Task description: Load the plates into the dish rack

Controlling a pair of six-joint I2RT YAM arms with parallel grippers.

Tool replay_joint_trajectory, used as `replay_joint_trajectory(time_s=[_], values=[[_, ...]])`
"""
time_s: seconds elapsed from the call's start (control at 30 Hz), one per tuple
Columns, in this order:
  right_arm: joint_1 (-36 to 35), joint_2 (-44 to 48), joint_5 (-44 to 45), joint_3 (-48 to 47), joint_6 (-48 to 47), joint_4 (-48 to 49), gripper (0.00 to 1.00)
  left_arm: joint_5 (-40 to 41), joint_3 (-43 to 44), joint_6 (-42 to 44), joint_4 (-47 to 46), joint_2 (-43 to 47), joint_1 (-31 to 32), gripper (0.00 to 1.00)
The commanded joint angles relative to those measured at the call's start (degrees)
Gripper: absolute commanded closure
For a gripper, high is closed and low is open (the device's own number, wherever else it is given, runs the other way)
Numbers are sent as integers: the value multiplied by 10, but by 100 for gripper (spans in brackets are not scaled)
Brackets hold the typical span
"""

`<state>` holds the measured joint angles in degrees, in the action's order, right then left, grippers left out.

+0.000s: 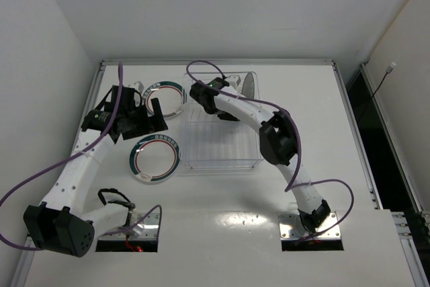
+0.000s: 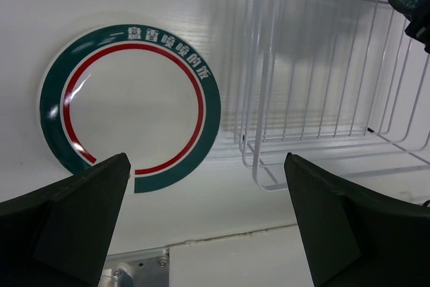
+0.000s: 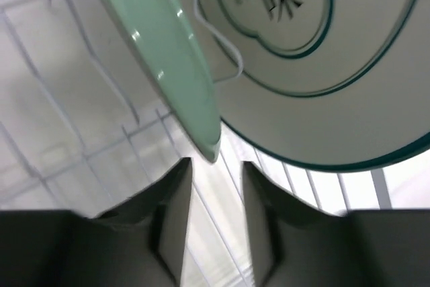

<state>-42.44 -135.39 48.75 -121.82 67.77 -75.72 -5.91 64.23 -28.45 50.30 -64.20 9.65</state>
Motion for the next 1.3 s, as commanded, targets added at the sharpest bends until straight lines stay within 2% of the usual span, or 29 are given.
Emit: replay_joint_trajectory(time_s=[0.0,0.03,0.1,0.27,0.3,0.37,0.4,0.43,0.5,0.53,0.57,0.6,0.63,0.73,0.83,1.0,1.17,1.27], values=[[-6,53,-36,-34,-11,-17,65,30,-4,9,8,21,-6,0],[-6,63,-36,-34,-27,-8,56,37,-4,9,8,21,-6,0],[-6,91,-36,-50,-37,-2,49,61,-4,9,13,21,-6,0],[-1,158,-17,-56,-78,8,48,119,-4,-28,24,21,-6,0],[-6,174,-5,-56,-94,36,48,132,-10,-36,24,21,-6,0],[-25,240,-5,0,-200,107,48,132,-29,-53,10,15,-11,0],[-33,266,-42,26,-236,190,48,137,-37,-59,2,15,-11,0],[-33,291,-67,57,-297,231,48,137,-47,-67,-15,10,-20,0],[-25,351,-155,151,-344,322,48,130,-70,-100,-31,-10,-42,0],[-25,360,-169,171,-345,322,54,118,-75,-107,-40,-19,-50,0],[-19,360,-169,196,-339,322,87,104,-83,-121,-60,-29,-69,0],[-19,360,-169,204,-339,317,98,78,-83,-129,-70,-40,-79,0],[-19,360,-176,222,-333,317,100,65,-89,-129,-96,-62,-88,0],[-19,353,-309,270,-370,389,100,30,-89,-142,-141,-116,-125,0],[-26,322,-350,264,-401,427,100,-5,-58,-142,-165,-157,-160,0],[-20,235,-289,204,-378,393,100,-23,-5,-142,-175,-226,-190,0],[-7,138,-122,86,-340,268,100,-57,-11,-142,-229,-237,-195,0],[-1,125,-90,69,-340,247,100,-69,-16,-142,-256,-243,-200,0]])
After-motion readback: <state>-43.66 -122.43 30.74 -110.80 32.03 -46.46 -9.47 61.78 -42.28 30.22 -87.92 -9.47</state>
